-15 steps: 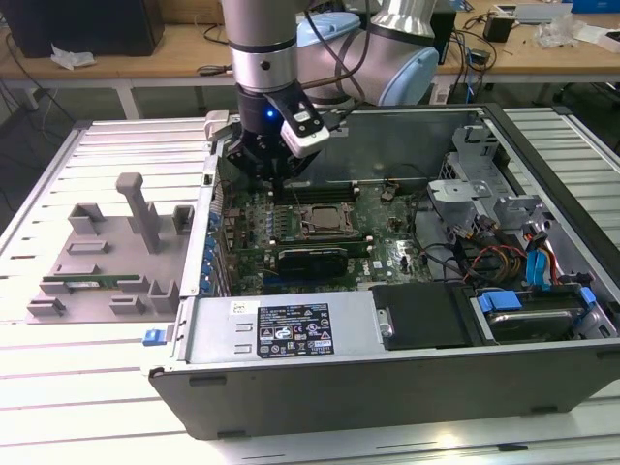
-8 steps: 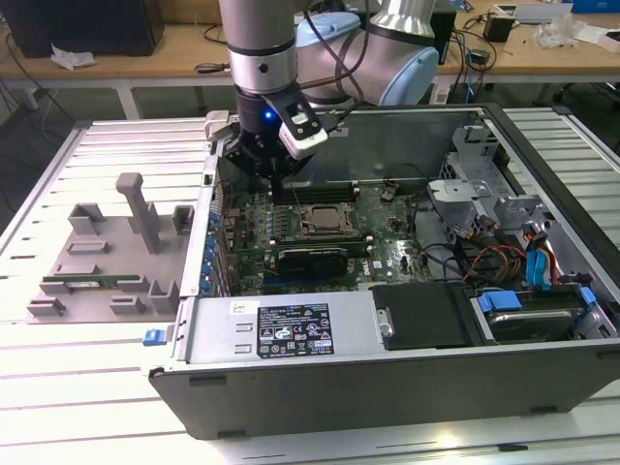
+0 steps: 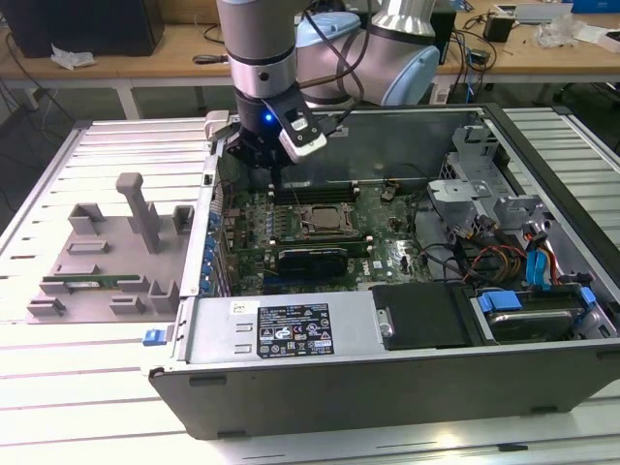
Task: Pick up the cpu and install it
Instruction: 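Install the first cpu locking lever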
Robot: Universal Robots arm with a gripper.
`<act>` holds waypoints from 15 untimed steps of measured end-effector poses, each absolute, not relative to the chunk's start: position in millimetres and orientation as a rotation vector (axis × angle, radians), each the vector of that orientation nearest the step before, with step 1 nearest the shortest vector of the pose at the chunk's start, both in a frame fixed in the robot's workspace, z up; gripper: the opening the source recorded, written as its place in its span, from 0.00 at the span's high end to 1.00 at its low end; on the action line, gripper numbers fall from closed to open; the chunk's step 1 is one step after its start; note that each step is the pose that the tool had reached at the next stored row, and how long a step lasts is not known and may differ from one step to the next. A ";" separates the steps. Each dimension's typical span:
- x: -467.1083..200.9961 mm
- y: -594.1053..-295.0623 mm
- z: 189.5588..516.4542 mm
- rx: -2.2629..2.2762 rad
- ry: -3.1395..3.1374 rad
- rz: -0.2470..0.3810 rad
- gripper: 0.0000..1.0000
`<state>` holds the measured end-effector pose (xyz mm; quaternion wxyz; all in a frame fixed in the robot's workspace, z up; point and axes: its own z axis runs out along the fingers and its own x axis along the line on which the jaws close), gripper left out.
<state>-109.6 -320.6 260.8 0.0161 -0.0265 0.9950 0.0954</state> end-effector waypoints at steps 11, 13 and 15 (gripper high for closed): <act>-89.9 -320.7 260.5 -0.081 3.103 0.312 0.89; -86.1 -320.7 260.4 -0.081 3.105 0.312 0.89; -81.3 -320.6 260.3 -0.080 3.108 0.313 0.89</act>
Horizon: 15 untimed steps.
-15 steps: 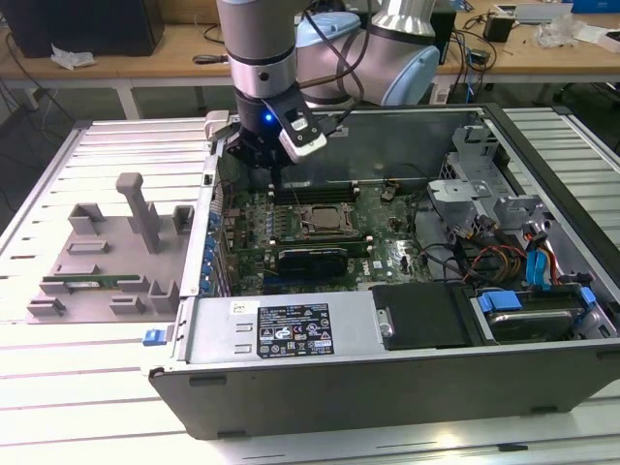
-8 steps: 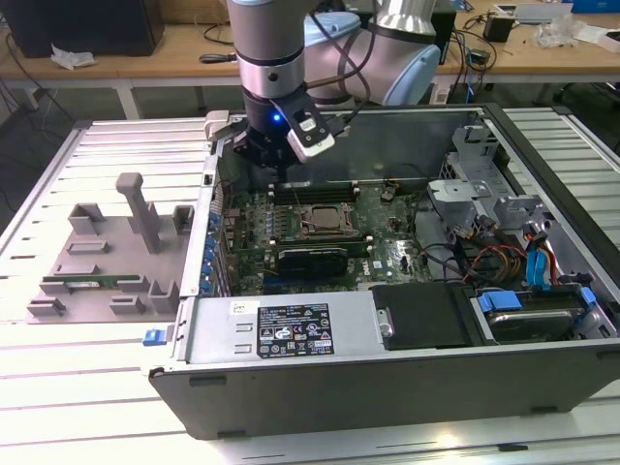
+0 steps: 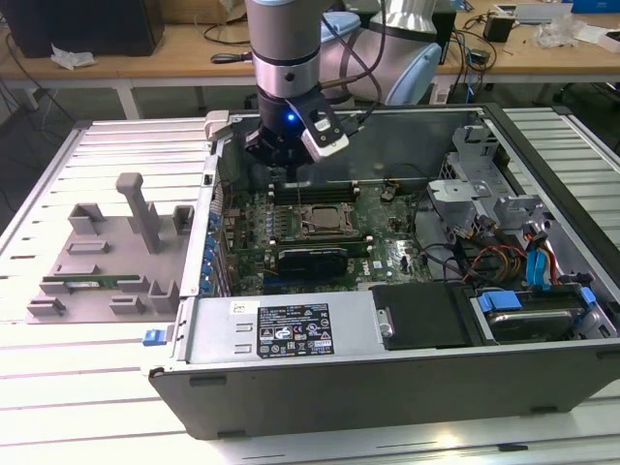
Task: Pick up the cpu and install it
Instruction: 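Install the first cpu locking lever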
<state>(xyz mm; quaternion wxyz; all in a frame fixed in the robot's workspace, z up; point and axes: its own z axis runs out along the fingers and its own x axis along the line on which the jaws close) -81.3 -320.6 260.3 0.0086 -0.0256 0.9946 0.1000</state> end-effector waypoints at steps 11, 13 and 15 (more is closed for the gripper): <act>-63.4 -320.7 259.9 -0.078 3.116 0.314 0.89; -63.3 -320.6 259.7 -0.077 3.116 0.309 0.89; -63.3 -320.6 258.9 -0.075 3.118 0.299 0.89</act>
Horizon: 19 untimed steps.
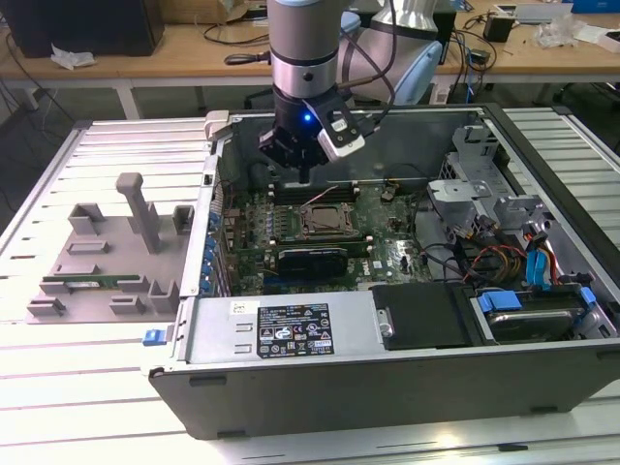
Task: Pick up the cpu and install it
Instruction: 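Install the first cpu locking lever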
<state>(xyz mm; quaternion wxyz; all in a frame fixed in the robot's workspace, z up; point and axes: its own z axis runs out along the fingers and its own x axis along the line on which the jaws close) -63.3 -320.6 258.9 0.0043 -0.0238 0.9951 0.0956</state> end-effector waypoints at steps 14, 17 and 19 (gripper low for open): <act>-56.5 -320.7 250.0 0.000 3.122 0.217 0.89; -55.6 -320.7 249.6 0.004 3.122 0.216 0.89; -55.4 -320.7 249.5 0.004 3.122 0.217 0.89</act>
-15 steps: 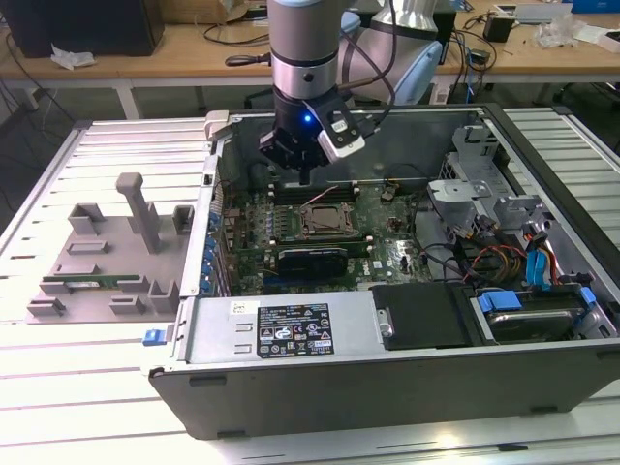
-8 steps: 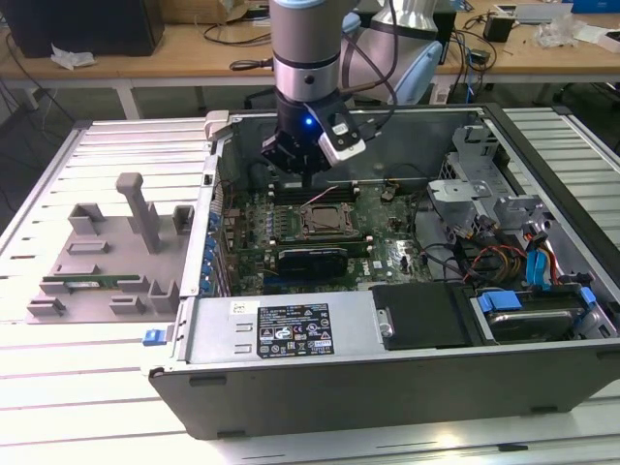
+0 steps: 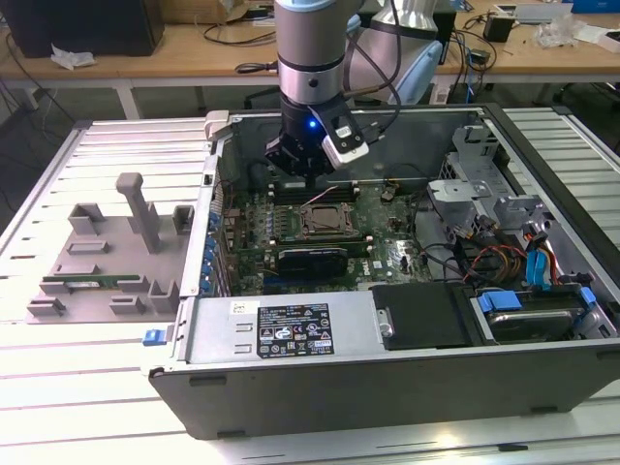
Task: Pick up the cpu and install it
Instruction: 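Install the first cpu locking lever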
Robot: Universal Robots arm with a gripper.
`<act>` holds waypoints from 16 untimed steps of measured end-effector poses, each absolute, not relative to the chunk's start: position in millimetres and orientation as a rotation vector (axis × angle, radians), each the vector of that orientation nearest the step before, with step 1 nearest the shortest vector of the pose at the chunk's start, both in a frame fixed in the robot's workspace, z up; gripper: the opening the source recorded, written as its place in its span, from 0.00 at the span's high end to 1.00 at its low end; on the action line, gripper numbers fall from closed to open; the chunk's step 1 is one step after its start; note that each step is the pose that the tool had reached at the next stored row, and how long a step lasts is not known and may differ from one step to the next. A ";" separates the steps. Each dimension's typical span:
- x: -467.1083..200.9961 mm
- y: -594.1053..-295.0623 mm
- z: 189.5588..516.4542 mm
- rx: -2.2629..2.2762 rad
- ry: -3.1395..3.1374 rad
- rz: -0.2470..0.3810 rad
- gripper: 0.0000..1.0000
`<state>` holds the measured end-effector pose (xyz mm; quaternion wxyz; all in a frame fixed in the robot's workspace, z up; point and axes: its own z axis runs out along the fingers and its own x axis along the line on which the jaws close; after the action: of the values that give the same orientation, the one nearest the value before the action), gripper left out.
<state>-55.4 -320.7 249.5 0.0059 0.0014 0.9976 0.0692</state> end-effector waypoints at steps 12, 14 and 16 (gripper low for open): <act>-55.4 -320.7 245.2 0.003 3.111 0.216 0.89; -55.4 -320.7 243.6 0.001 3.093 0.215 0.89; -55.3 -320.6 242.5 -0.001 3.078 0.214 0.89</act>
<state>-55.3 -320.6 242.5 0.0282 -0.0002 0.9972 0.0693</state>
